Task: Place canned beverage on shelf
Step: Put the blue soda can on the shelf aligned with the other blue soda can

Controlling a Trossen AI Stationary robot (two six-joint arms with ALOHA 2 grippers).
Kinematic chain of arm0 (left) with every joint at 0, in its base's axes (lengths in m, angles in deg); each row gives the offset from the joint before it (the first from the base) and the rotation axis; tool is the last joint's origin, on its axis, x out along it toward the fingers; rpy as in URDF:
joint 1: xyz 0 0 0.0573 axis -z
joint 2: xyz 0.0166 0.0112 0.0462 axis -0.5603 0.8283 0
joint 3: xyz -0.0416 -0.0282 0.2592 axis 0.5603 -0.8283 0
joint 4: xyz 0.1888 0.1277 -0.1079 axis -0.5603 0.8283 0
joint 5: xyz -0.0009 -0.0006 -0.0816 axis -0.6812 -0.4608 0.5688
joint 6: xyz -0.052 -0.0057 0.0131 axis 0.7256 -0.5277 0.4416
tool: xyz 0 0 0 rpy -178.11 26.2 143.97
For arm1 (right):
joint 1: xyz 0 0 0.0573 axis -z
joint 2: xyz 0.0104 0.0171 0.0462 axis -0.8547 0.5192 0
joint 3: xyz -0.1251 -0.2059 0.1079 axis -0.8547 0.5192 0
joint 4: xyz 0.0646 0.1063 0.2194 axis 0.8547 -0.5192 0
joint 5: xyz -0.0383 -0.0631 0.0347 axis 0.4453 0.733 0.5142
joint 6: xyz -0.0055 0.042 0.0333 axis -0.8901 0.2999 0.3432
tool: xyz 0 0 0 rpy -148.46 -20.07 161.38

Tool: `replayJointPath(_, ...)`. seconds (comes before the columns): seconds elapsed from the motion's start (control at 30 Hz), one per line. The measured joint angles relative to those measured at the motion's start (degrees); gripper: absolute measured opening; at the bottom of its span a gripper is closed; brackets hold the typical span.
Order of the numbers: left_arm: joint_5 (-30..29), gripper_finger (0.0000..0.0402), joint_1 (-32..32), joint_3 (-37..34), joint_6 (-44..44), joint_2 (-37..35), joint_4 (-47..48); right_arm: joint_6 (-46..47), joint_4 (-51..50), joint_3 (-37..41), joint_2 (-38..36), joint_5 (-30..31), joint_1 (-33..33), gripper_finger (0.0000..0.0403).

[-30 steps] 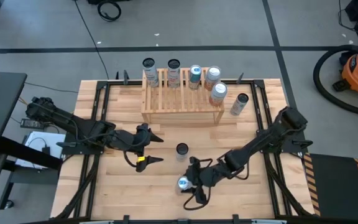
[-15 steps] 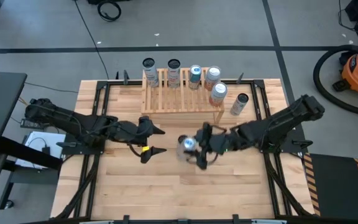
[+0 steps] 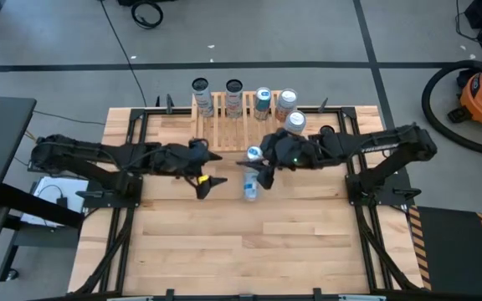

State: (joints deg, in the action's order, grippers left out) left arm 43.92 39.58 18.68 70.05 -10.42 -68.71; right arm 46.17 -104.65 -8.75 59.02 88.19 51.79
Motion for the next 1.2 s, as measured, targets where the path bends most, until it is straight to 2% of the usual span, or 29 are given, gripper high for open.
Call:
replayJointPath(0.23,0.0,0.0373,-3.2,0.0,-0.2,0.0,2.3,-3.0,-4.9,-7.1,4.0,2.8,1.3,0.0244)
replayJointPath(0.43,0.0,0.0373,-3.9,0.0,-1.6,0.0,2.9,-1.8,-8.8,-9.3,6.6,2.8,6.2,0.0245)
replayJointPath(0.8,0.0,0.0373,-3.8,0.0,-1.7,0.0,6.3,1.4,-12.8,-9.5,6.3,0.4,14.7,0.0245)
replayJointPath(1.2,0.0,0.0373,-3.8,0.0,-3.2,0.0,6.3,1.0,-14.0,-9.6,6.3,0.9,15.6,0.0245)
